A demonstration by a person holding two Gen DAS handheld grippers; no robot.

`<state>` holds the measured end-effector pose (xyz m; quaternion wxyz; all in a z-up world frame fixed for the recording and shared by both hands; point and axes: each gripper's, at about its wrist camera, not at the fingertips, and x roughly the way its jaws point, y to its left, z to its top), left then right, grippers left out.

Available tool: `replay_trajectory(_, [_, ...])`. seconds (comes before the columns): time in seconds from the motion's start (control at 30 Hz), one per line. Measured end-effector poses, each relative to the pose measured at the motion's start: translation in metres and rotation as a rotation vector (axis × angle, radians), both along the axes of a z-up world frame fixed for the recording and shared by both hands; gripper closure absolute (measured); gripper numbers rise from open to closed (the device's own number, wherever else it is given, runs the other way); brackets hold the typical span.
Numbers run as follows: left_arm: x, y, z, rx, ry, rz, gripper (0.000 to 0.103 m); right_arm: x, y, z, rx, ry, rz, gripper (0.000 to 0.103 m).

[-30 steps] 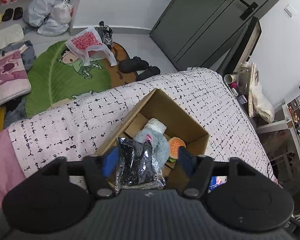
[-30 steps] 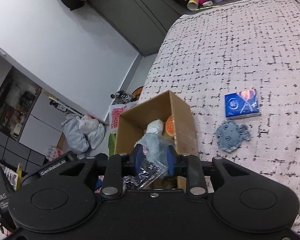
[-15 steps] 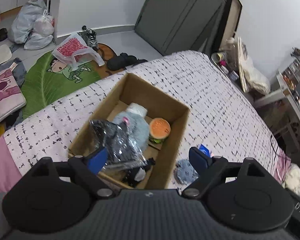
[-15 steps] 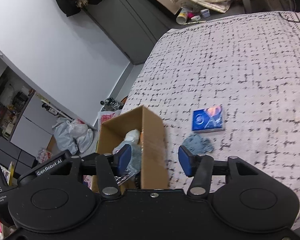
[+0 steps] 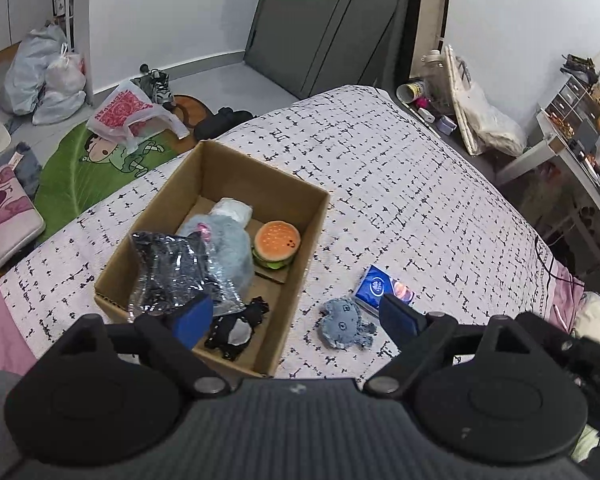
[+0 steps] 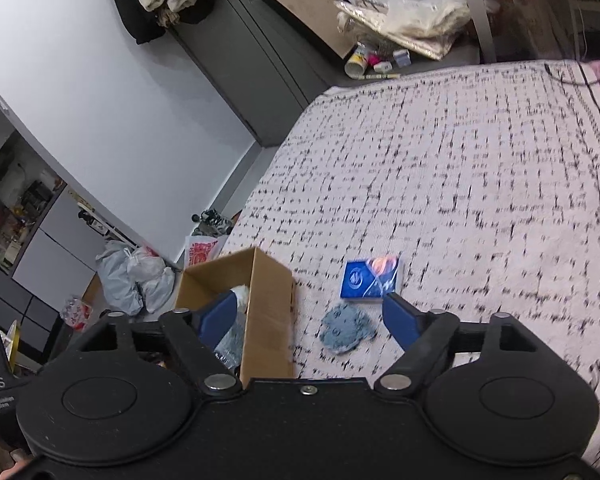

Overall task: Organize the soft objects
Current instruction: 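Grasp the grey fabric pad with the left tool while the right tool grasps the blue tissue pack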

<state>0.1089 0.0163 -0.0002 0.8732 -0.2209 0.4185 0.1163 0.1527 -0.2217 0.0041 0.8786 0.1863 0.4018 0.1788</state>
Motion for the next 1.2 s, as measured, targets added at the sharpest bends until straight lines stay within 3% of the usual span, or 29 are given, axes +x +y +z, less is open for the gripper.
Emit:
replay_trajectory(0.33, [0.009,-0.023,0.009,0.048,-0.003,-0.002,0.014,0.025,-0.028,0.011,0.014,-0.001,0.013,0.022])
replay_trajectory(0.57, [0.019,-0.037,0.004,0.059,0.004,-0.001,0.014,0.040,-0.035,0.004,0.037,0.022,0.031,0.022])
replay_trajectory(0.7, [0.025,-0.048,-0.002,0.075,0.012,-0.013,0.014,0.047,-0.042,-0.015,0.071,0.038,0.013,0.022])
replay_trajectory(0.93, [0.033,-0.062,-0.017,0.088,-0.004,0.010,0.014,0.059,-0.049,-0.044,0.134,0.083,0.019,0.034])
replay_trajectory(1.1, [0.043,-0.073,-0.031,0.075,0.008,0.006,0.017,0.068,-0.060,-0.060,0.183,0.116,-0.004,0.035])
replay_trajectory(1.2, [0.049,-0.080,-0.041,0.075,0.013,0.009,0.017,0.075,-0.066,-0.073,0.233,0.156,-0.007,0.045])
